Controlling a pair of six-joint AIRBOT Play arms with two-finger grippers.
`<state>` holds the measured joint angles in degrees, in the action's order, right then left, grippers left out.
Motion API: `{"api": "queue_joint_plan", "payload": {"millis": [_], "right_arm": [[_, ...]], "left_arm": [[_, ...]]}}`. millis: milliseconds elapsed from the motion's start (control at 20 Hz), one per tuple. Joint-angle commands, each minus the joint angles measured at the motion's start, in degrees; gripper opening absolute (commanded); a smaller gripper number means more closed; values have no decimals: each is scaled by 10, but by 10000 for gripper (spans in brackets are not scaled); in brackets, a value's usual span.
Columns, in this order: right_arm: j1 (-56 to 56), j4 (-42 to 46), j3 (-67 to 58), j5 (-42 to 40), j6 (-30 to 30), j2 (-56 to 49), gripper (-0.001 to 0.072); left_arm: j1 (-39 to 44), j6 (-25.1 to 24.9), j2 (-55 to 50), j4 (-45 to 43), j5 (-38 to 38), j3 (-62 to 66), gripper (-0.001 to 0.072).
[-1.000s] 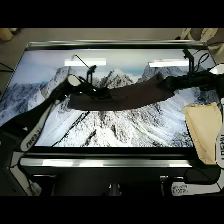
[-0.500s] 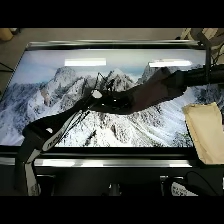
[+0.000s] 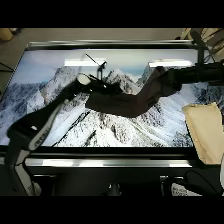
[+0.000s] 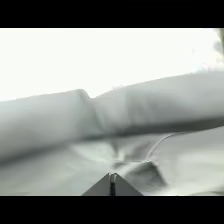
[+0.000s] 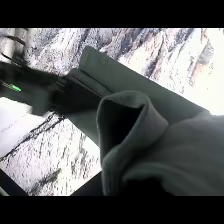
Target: Fold the shirts.
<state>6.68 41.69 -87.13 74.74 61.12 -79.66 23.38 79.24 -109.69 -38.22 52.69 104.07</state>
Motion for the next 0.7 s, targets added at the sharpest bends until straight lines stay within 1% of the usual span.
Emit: {"api": "queue_joint_plan", "payload": {"millis": [0, 150, 250, 350, 400, 450, 500, 550, 650], "right_arm": [[-88, -23, 0, -99, 2, -67, 20], [-181, -90, 0, -184, -2, -153, 21], [-232, -155, 0, -235, -19, -211, 22], [-266, -230, 0, -258, -34, -262, 28], [-279, -265, 0, -263, -44, -282, 129], [-287, -296, 0, -272, -65, -295, 398], [-288, -324, 0, -281, -103, -299, 678], [-285, -334, 0, -284, -122, -295, 690], [-262, -315, 0, -275, -127, -271, 676]], "left_arm": [[-97, 19, 118, -135, 39, 2, 26], [-167, 18, 229, -135, 39, 2, 27], [-191, 17, 290, -135, 42, 2, 27], [-201, 4, 340, -135, 54, 1, 27], [-201, 0, 359, -135, 61, 1, 28], [-201, 0, 373, -135, 70, 1, 28], [-201, 0, 382, -135, 79, 1, 28], [-201, 0, 389, -135, 90, 1, 28], [-201, -10, 395, -138, 110, 1, 28]]}}
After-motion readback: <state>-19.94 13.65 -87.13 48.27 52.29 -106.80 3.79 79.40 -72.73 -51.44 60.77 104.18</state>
